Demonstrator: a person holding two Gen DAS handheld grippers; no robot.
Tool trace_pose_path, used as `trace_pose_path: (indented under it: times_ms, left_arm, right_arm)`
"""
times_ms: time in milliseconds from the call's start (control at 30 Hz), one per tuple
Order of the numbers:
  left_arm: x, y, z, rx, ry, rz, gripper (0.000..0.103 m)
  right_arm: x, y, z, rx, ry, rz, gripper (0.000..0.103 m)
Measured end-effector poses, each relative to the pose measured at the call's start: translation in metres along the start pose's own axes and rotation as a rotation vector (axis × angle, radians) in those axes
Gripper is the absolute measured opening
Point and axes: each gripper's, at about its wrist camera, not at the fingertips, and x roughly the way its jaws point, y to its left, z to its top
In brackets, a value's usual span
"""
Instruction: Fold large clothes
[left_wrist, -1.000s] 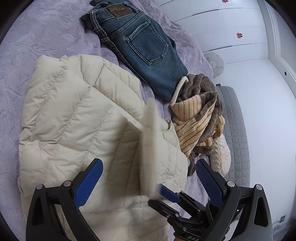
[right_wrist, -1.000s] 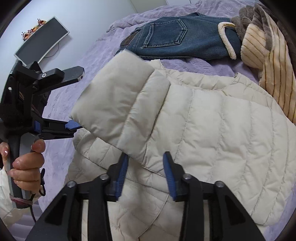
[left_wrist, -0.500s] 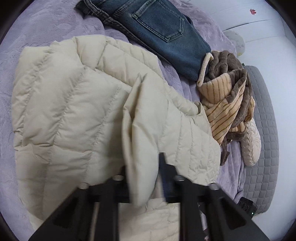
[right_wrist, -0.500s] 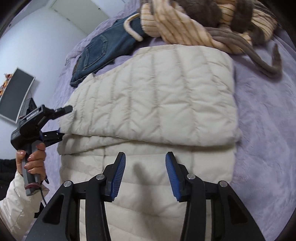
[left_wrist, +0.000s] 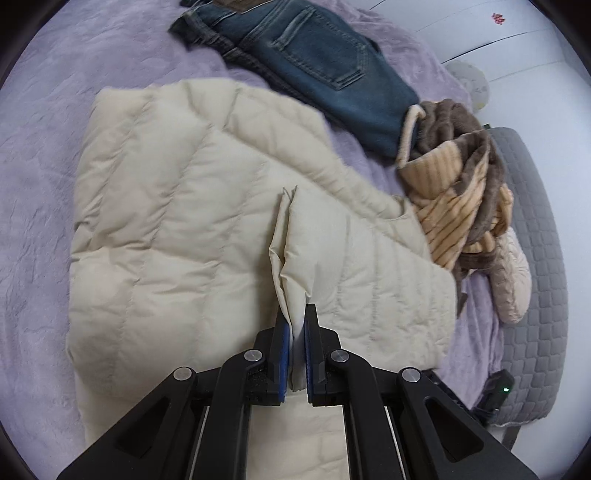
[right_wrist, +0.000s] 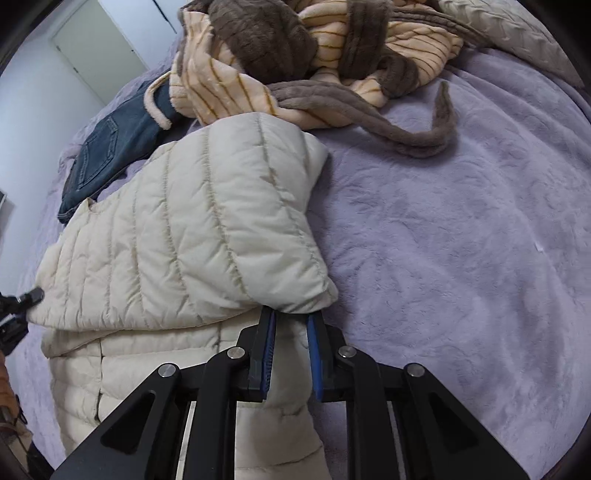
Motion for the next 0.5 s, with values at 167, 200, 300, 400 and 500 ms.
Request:
trace_pose_path:
  times_ms: [167, 200, 300, 400, 500]
  left_arm:
    - [-0.002, 0.016, -0.005, -0.037, -0.005, 0.001, 0.008]
    - [-0.005, 0.014, -0.005, -0.024, -0.01, 0.009, 0.008]
    - [-0.014, 0.006, -0.002, 0.019, -0.028, 0.046, 0.008]
    - [-0.016, -0.001, -0.001, 0.073, -0.029, 0.087, 0.008]
    - [-0.009, -0.001, 0.0, 0.095, -0.014, 0.133, 0.008]
  right_arm:
    - [-0.015, -0.016, -0.007, -0.014, 0.059, 0.133, 0.02]
    - [-0.02, -0.02, -0.007, -0.014, 0.059, 0.137, 0.024]
    - [-0.027, -0.038, -0.002, 0.071, 0.043, 0.159, 0.041]
    - [-0.023, -0.062, 0.011, 0.221, 0.029, 0.223, 0.042]
    - [-0.01, -0.078, 0.029, 0.323, 0.028, 0.322, 0.049]
